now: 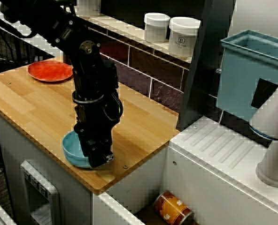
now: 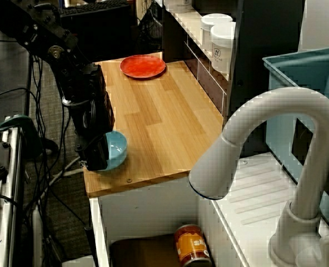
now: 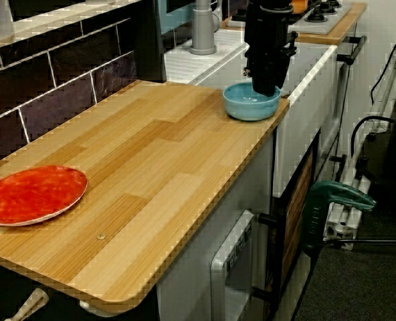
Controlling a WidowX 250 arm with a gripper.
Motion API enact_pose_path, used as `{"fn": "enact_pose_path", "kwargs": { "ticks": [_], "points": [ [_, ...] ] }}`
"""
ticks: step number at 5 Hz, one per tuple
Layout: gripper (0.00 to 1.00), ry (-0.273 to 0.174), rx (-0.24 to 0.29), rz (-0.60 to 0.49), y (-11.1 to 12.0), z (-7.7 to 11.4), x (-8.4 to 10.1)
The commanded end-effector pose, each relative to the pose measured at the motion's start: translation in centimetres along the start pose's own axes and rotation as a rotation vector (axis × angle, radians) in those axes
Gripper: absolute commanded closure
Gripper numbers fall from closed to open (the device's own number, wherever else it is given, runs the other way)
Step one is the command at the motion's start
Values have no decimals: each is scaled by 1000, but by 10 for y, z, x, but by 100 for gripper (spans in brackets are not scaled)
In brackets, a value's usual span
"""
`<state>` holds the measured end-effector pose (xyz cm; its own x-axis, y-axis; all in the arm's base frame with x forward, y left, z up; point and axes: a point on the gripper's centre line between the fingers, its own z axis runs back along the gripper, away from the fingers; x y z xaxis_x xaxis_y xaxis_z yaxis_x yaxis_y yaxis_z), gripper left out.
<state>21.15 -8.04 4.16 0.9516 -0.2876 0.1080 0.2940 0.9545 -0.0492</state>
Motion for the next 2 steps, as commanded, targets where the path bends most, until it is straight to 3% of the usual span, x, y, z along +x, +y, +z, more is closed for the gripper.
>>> {"fn": "enact_pose_path", "kwargs": {
  "ticks": [1,2],
  "points": [
    [0,-23,-13,28,10,5,8],
    [0,-29,-37,39,18,21,11]
  ]
}}
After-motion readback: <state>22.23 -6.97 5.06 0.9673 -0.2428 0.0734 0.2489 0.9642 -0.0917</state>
